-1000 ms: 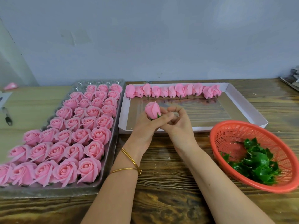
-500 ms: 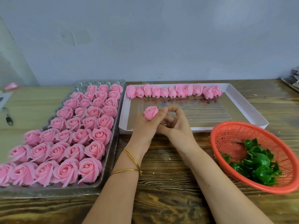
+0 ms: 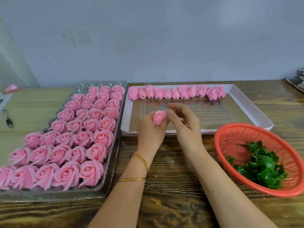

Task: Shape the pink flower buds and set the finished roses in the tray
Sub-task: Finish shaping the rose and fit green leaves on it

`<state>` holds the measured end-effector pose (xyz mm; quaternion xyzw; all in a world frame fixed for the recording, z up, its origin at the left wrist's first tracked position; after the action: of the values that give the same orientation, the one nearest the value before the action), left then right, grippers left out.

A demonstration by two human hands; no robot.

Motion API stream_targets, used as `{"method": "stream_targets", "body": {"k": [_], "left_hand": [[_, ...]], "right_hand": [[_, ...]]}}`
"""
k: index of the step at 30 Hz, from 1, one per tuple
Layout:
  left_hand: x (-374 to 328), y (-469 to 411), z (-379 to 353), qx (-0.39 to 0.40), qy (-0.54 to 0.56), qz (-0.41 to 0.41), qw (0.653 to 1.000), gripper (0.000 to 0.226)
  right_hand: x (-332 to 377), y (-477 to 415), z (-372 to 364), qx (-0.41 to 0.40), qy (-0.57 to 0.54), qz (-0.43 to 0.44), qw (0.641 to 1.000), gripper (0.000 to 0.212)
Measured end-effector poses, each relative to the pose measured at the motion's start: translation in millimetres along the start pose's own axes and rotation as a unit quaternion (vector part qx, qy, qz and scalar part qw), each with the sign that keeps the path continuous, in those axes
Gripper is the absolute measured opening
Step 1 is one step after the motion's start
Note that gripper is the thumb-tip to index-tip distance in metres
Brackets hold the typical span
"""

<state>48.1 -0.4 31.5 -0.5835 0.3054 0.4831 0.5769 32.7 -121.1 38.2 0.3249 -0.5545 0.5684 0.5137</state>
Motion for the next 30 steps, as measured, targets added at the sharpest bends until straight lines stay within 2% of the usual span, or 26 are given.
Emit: {"method": "stream_targets", "body": {"k": [3, 7, 10, 15, 19, 23, 27, 30], "left_hand": [[3.3, 3.0, -13.4, 0.059, -0.050, 0.020, 0.997, 0.030], [0.3, 3.2, -15.1, 0.068, -0.091, -0.005, 0.994, 0.039], [-2.9, 4.3, -18.1, 0.078, -0.128, -0.030, 0.988, 0.037], [-0.1, 4.3, -20.7, 0.089, -0.150, -0.029, 0.984, 0.029], [0.5, 4.4, -19.5, 0.084, -0.115, -0.022, 0.990, 0.023], [-1.3, 4.1, -19.8, 0.086, -0.140, -0.029, 0.986, 0.026], [0.9, 2.1, -17.5, 0.075, -0.117, -0.022, 0.990, 0.032], [3.0, 1.4, -15.6, 0.063, -0.096, -0.012, 0.993, 0.041]], "right_hand": [[3.3, -0.2, -0.9, -0.001, -0.011, 0.016, 1.000, 0.017], [6.8, 0.1, -3.5, 0.004, 0.027, 0.054, 0.998, 0.025], [7.0, 0.2, -9.1, 0.019, 0.074, 0.077, 0.994, 0.036], [-1.3, 0.7, -17.1, 0.054, 0.099, 0.058, 0.992, 0.028], [-1.0, 2.5, -19.4, 0.073, 0.146, 0.070, 0.984, 0.025], [-2.8, 3.2, -22.5, 0.097, 0.180, 0.067, 0.976, 0.043], [-3.9, 4.3, -25.7, 0.116, 0.205, 0.071, 0.969, 0.054], [-9.0, 2.6, -27.6, 0.141, 0.230, 0.060, 0.961, 0.070]]}}
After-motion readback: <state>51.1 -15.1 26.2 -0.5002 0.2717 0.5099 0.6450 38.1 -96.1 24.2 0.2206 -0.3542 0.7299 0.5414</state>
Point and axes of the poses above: each hand's wrist, its own y-axis away from the middle knuckle, its own z-axis out of the back of the hand, x = y × z, the point moved 7 cm from there along -y, towards the middle knuckle, and after that the axes turned 10 degrees about y, right-handed, at the moved point
